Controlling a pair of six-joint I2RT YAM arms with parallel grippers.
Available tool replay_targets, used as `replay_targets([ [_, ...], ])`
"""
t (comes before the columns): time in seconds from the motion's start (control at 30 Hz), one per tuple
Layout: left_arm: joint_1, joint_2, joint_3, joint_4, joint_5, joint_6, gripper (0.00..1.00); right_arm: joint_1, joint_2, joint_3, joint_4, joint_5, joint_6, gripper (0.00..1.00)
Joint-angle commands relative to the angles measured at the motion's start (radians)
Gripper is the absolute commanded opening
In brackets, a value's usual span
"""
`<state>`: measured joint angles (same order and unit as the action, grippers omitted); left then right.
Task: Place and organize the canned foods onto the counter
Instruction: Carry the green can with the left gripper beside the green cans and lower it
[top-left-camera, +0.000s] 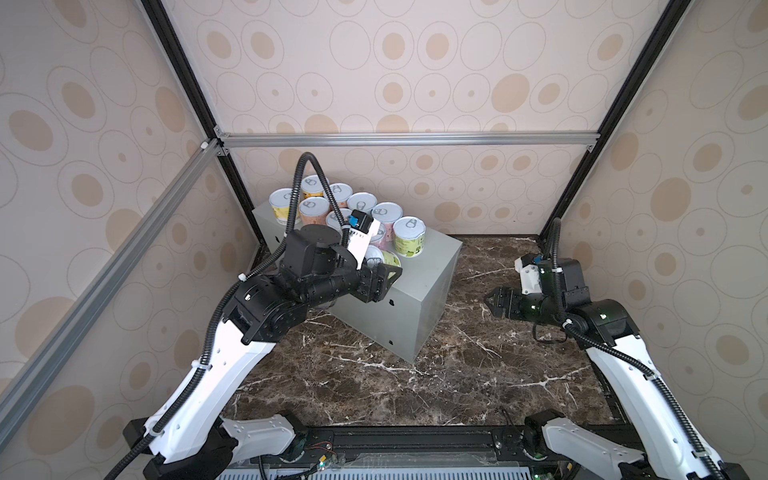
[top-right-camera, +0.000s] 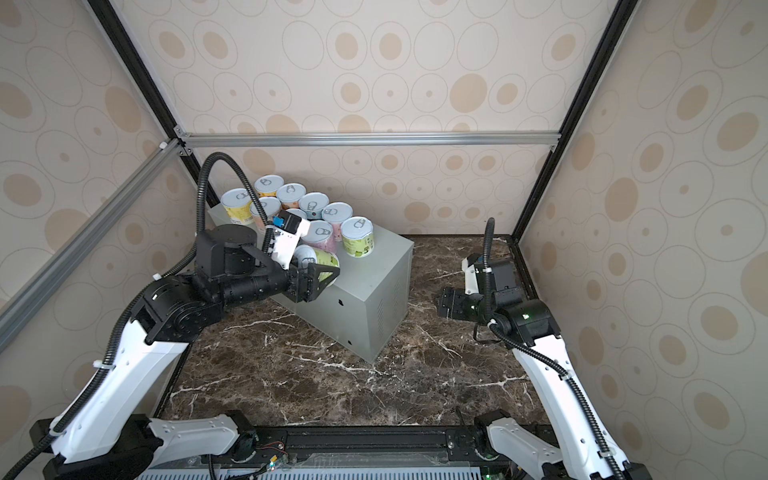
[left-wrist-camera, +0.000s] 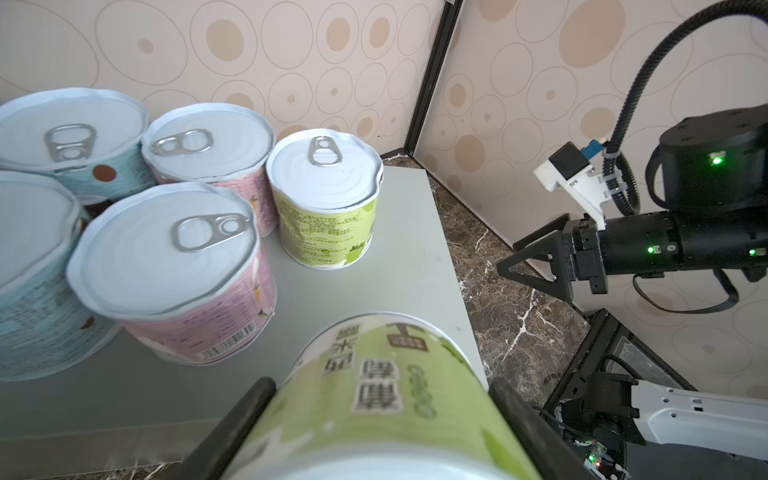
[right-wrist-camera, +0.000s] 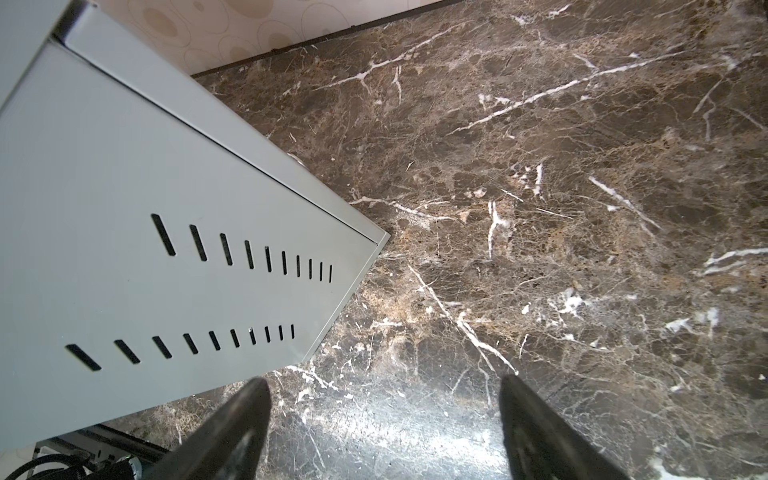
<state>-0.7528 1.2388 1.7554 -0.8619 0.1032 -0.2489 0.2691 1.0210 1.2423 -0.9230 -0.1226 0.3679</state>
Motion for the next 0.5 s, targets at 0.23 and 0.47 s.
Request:
replay_targets([
  [0.23,-0.11,0.119,0.189,-0.066,-0.197,0.043,0.56,0.006,-0.019,-0.049,0.03,0.007,-0.039,0.89],
  [0.47,-0.184,0.249,0.315,-0.135,-0.328,0.048,0.56,0.005,-0.039,-0.071,0.035,0.0,-0.059,0.89],
])
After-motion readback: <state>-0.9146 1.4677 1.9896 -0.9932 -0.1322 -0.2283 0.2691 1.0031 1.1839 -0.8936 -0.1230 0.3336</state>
